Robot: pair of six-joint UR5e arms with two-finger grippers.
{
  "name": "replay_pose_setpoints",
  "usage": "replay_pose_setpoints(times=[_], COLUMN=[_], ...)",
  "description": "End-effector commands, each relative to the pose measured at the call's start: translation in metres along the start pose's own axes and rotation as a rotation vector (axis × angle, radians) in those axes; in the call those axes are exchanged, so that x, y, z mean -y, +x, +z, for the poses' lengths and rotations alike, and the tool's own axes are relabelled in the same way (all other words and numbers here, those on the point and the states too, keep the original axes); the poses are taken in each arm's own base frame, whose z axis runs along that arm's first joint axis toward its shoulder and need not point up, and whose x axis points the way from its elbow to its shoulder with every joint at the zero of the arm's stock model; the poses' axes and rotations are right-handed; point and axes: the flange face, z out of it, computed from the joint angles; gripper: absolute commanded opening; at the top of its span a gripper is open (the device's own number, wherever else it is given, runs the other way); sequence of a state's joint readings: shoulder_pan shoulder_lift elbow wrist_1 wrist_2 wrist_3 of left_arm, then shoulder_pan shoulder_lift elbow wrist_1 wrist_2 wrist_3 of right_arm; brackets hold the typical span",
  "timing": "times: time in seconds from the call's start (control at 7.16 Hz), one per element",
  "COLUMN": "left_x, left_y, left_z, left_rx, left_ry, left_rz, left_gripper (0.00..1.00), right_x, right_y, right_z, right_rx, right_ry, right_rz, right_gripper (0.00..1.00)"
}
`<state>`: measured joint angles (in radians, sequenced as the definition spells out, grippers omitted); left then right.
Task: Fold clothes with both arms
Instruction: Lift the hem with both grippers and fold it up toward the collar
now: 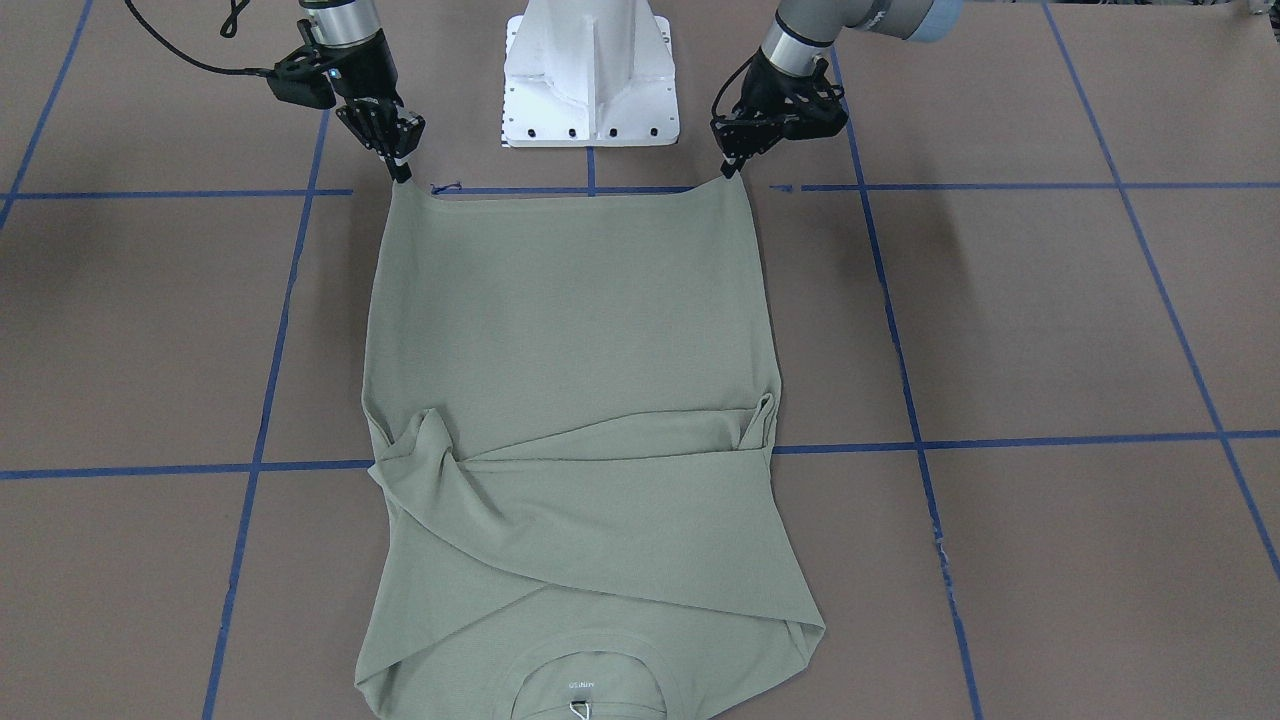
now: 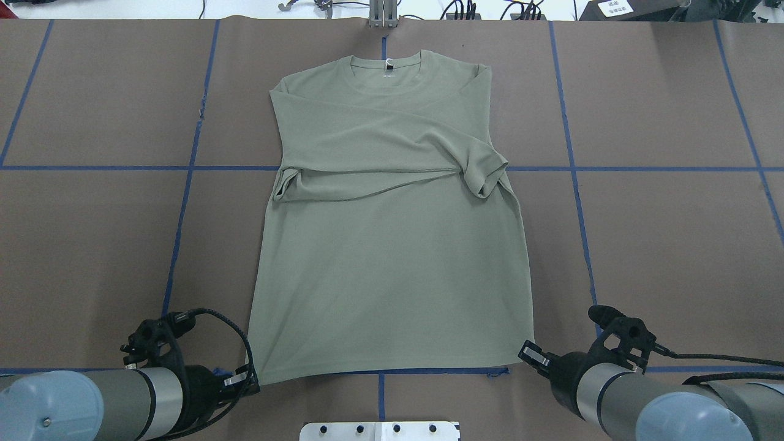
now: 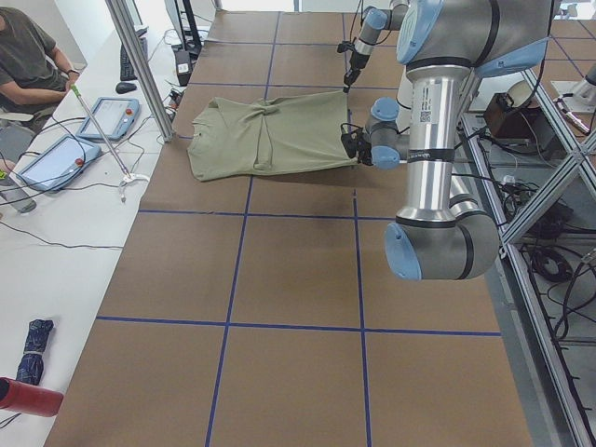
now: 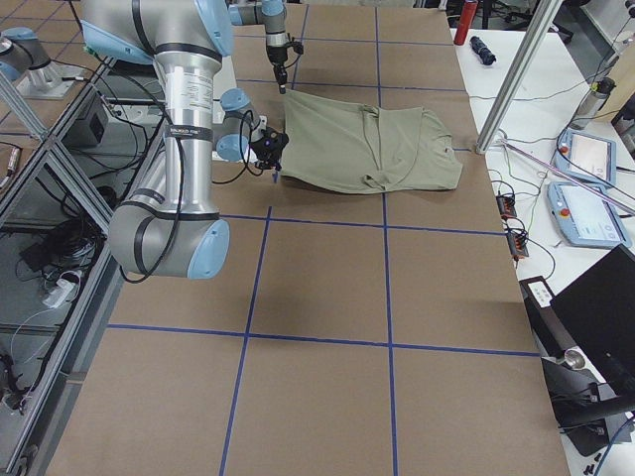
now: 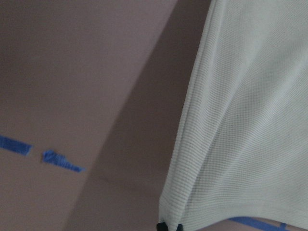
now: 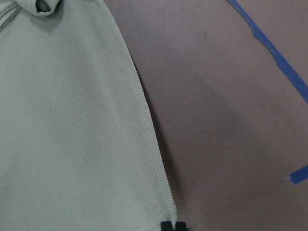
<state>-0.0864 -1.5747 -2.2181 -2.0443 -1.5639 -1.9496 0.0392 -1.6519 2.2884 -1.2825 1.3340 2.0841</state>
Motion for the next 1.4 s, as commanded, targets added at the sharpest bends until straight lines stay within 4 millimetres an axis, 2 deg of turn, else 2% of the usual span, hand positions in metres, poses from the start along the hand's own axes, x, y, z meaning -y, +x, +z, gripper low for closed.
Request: replay_pose_setpoints(times=[0.0,0.14,0.28,0.42,0.56,0.7,0.84,0.98,1.26], left_x=[-0.038,-0.039,-0.019,0.008,0.059,0.107,0.152,0.190,0.272], left_y=[0.007,0.016,0.026,0.047,0.077,0.094,0.124,0.133,0.150], left_z=[-0.035,-0.056,-0.066,-0.073,-0.077,-0.045,-0.028,-0.021,-0.021], left_rx=[-0.021,-0.043,-0.054,-0.096,-0.143,-0.101,-0.084,-0.066,-0.019], left_ry=[-0.093,-0.099,-0.048,0.016,0.142,0.235,0.269,0.314,0.433], left_rz=[-0.072,-0.086,-0.093,-0.007,0.128,0.140,0.160,0.153,0.194], left_gripper=[0.00,0.00,0.00,0.00,0.00,0.00,0.00,0.00,0.00], right_x=[-0.001,0.009,0.034,0.058,0.079,0.111,0.157,0.203,0.284], right_y=[0.012,0.002,-0.016,-0.049,-0.099,-0.134,-0.163,-0.175,-0.217], right_z=[-0.054,-0.081,-0.081,-0.055,-0.028,-0.012,-0.007,0.010,0.060], right_rx=[-0.045,0.000,0.043,0.091,0.131,0.083,0.054,0.020,-0.070], right_ry=[-0.165,-0.176,-0.124,-0.058,-0.002,0.035,0.054,0.103,0.194], right_rz=[0.001,0.021,0.054,0.046,-0.027,-0.037,-0.060,-0.086,-0.107], right_gripper=[0.00,0.00,0.00,0.00,0.00,0.00,0.00,0.00,0.00])
